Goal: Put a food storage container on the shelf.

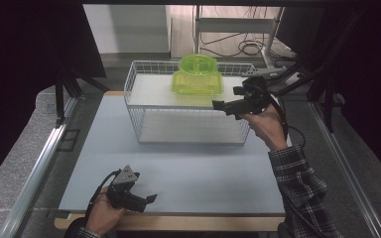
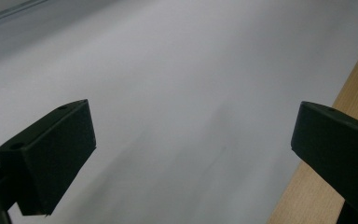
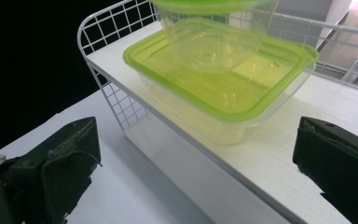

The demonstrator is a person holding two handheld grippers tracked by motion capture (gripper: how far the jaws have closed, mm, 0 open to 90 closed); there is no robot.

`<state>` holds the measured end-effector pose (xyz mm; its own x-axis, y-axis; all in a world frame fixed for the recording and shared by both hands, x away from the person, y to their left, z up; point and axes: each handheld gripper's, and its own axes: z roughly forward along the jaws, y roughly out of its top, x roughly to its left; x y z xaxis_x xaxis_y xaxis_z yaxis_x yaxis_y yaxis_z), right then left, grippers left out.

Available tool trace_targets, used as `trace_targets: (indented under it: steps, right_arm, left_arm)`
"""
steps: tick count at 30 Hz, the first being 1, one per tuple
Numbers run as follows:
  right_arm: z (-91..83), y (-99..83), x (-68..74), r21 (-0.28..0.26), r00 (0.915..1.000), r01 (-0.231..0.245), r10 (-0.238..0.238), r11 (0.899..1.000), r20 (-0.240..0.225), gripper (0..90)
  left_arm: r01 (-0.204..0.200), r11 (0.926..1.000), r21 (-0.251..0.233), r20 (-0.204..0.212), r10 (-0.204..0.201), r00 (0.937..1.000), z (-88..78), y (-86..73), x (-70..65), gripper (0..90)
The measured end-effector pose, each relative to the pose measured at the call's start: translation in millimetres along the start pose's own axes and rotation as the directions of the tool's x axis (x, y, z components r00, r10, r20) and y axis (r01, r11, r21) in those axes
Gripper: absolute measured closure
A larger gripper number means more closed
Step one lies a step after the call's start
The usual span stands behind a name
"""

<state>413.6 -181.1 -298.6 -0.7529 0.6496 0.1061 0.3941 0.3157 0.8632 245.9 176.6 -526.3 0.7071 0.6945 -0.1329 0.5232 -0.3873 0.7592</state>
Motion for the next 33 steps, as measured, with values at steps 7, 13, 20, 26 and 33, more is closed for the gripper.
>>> trace_targets:
  steps: [7, 13, 20, 26, 33]
  right_arm:
    - [-0.1, -12.9, -0.5, 0.029, 1.0000, 0.005, -0.005, 1.000, -0.006, 0.5]
    - [3.8, -26.4, 1.4, 0.055, 0.9998, 0.020, -0.020, 0.998, -0.003, 0.0]
    - [7.0, -37.8, 4.9, 0.055, 0.9999, 0.013, -0.013, 0.998, -0.002, 0.0]
    - [10.1, -47.1, 8.4, 0.054, 0.9998, 0.019, -0.018, 0.998, -0.009, 0.0]
    - [14.3, -60.9, 13.0, 0.059, 0.9996, 0.025, -0.024, 0.998, -0.014, 0.0]
  left_arm:
    - [0.006, 1.0000, 0.002, 0.015, -0.006, 0.9999, 0.7, -0.2, 0.3, 0.0]
    - [0.005, 1.0000, 0.001, 0.012, -0.005, 0.9999, 1.0, -0.6, 0.6, 0.0]
    - [0.005, 1.0000, 0.001, 0.007, -0.005, 1.0000, 0.7, -0.6, 1.2, 0.0]
    - [0.005, 1.0000, 0.001, -0.005, -0.005, 1.0000, 0.3, -0.6, 1.7, 0.0]
    - [-0.003, 1.0000, 0.006, -0.017, 0.004, 0.9999, 1.1, -1.3, 1.9, 0.0]
